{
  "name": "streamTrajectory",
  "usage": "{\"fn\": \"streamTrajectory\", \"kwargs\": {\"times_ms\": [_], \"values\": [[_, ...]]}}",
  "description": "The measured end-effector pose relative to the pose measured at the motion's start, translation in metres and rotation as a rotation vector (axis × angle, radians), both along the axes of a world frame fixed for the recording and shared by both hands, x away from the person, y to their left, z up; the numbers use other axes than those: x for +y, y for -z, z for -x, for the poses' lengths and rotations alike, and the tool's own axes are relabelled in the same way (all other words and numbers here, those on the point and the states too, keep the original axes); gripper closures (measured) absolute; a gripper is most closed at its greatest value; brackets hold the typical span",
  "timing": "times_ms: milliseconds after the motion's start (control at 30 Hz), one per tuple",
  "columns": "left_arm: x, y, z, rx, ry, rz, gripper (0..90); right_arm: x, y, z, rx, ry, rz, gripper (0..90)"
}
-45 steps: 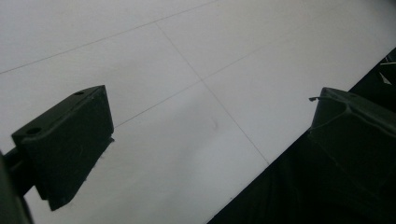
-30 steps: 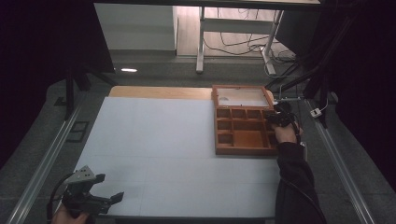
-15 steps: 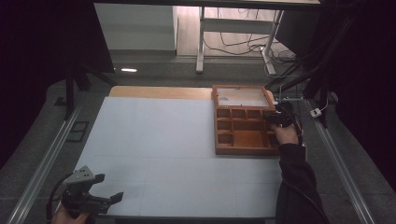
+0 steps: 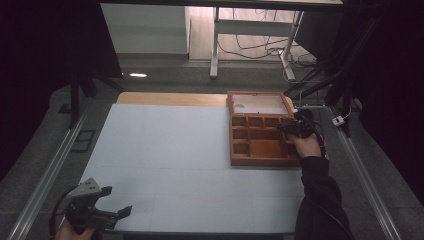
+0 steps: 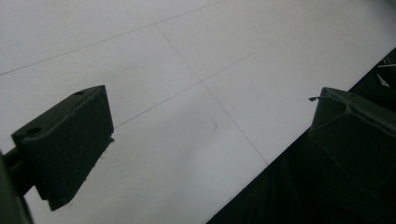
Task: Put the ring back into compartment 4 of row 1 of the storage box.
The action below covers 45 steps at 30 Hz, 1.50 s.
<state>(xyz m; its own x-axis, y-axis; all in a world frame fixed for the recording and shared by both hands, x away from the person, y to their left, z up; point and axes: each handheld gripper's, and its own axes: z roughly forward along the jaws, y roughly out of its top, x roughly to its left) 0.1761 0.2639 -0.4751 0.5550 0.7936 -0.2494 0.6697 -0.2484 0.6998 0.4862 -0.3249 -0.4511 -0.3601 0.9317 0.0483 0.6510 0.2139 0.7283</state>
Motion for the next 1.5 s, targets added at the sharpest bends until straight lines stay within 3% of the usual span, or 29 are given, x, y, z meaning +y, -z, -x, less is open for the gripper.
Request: {"fn": "streamTrajectory", "kwargs": {"times_ms": [267,767,1500], "values": [[0.000,0.000,0.000,0.002,0.001,0.002,0.0,0.011,-0.008,0.013,-0.018,-0.052,0.016,25.3],[0.000,0.000,0.000,0.001,0.000,0.000,0.0,0.035,-0.012,0.038,-0.028,-0.126,-0.027,9.9],[0.000,0.000,0.000,0.002,0.001,0.003,0.0,0.061,-0.014,0.093,-0.035,-0.272,-0.026,1.9]]}}
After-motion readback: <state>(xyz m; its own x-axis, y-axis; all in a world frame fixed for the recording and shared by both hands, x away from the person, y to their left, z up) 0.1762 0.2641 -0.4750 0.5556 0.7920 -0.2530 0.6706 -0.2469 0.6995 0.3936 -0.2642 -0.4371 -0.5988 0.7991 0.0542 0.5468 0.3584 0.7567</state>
